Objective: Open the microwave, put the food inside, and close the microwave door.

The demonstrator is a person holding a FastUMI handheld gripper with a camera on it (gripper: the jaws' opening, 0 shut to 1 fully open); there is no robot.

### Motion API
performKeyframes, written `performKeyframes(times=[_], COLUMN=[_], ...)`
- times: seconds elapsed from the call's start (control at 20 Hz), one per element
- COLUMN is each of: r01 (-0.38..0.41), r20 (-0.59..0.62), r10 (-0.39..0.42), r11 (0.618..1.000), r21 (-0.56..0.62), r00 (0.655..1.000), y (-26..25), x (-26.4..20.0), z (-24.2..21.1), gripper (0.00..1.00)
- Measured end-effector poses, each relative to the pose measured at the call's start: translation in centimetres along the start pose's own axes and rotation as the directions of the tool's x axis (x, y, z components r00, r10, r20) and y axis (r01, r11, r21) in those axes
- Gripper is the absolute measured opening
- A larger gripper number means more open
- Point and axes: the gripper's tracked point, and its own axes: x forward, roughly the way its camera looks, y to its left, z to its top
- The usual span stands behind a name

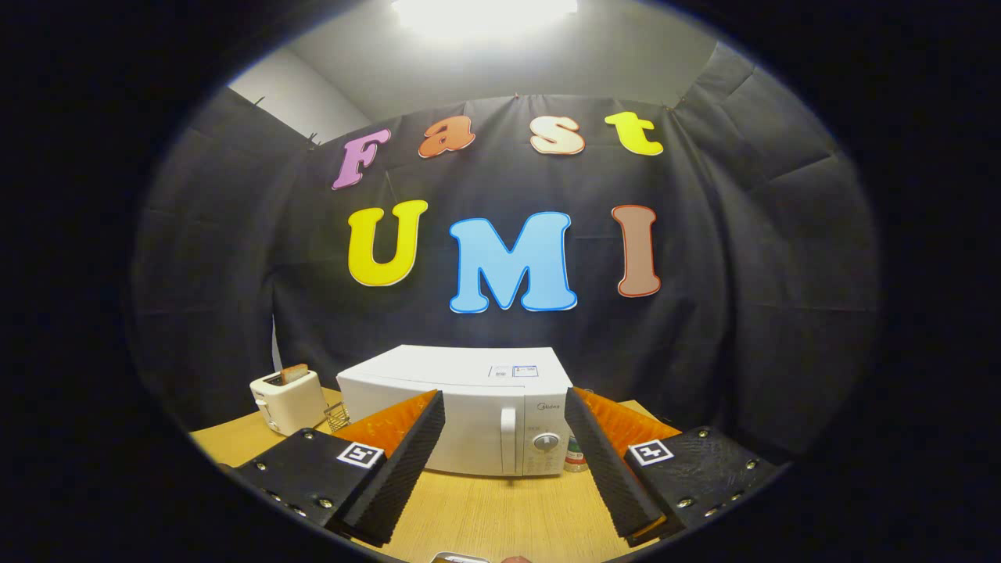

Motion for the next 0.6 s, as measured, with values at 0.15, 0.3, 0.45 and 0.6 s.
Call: performKeyframes(times=[0.15, 0.3, 0.45, 0.6], r01=[-0.009, -0.013, -0.011, -0.01], r20=[-0.038, -0.078, -0.127, -0.181], r10=[0.008, 0.01, 0.006, 0.001], r11=[1.0, 0.999, 0.999, 0.999], r21=[-0.018, -0.035, -0.043, -0.047], r00=[0.999, 0.997, 0.992, 0.983], y=[-0.4, -0.9, -1.3, -1.4], x=[3.6, 6.9, 9.9, 12.4], z=[-1.7, -3.8, -6.1, -8.9], gripper=[0.98, 0.98, 0.98, 0.99])
